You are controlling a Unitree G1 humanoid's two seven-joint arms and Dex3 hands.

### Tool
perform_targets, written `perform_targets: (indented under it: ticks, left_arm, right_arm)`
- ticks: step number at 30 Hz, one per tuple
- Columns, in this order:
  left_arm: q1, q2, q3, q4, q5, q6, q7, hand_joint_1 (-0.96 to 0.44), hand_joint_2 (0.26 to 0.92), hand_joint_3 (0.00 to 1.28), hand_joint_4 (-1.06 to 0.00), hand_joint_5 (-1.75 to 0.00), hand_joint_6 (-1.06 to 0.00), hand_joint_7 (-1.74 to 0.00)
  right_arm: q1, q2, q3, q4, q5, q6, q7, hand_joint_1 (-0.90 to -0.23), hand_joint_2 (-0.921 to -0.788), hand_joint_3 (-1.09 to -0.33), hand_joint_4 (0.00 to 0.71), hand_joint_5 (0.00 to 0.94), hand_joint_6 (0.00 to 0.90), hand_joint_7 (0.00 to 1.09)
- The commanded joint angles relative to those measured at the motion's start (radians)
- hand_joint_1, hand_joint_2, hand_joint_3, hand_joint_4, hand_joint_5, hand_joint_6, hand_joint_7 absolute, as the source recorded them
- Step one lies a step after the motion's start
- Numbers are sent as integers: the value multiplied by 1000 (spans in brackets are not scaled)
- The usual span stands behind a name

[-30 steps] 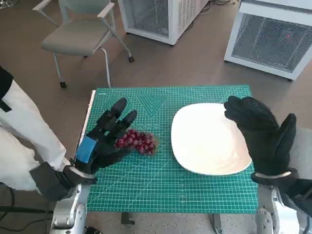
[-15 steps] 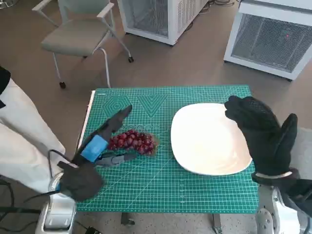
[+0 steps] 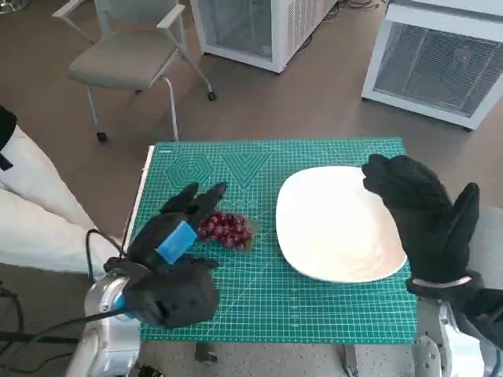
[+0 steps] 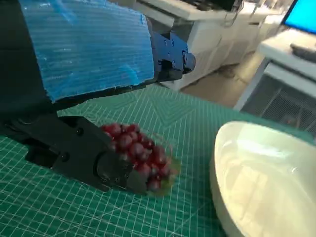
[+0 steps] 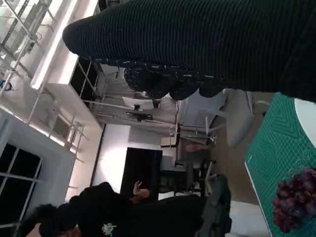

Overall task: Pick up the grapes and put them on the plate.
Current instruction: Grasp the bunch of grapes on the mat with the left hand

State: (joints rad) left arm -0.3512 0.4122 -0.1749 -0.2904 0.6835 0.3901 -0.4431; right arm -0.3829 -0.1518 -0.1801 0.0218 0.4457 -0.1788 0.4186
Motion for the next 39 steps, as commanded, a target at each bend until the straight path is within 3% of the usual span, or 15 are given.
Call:
perform_targets:
  ticks: [1, 15, 31, 39]
  left_arm:
    - [-47, 11, -37, 37, 43, 18, 1, 17, 738, 4, -8, -3, -183, -20]
    - [-227, 12, -147, 388, 107, -37, 64, 50, 746, 4, -113, -9, -244, -13]
    - [-499, -99, -287, 963, 117, -15, 71, 82, 763, 10, -97, 0, -252, -6]
    - [-586, -145, -342, 1203, 104, -31, 81, 47, 771, 12, -109, -6, -271, -10]
  right_arm:
    - [20, -1, -1, 3, -4, 9, 0, -369, -921, -646, 416, 753, 200, 1001]
    - [21, -2, -5, 6, -8, 8, -2, -370, -921, -647, 415, 753, 201, 1001]
    - [19, 4, -4, 12, -13, 6, -6, -369, -921, -646, 416, 752, 201, 1000]
    - [26, 8, -3, 2, -13, 10, -8, -369, -921, -644, 416, 751, 203, 1000]
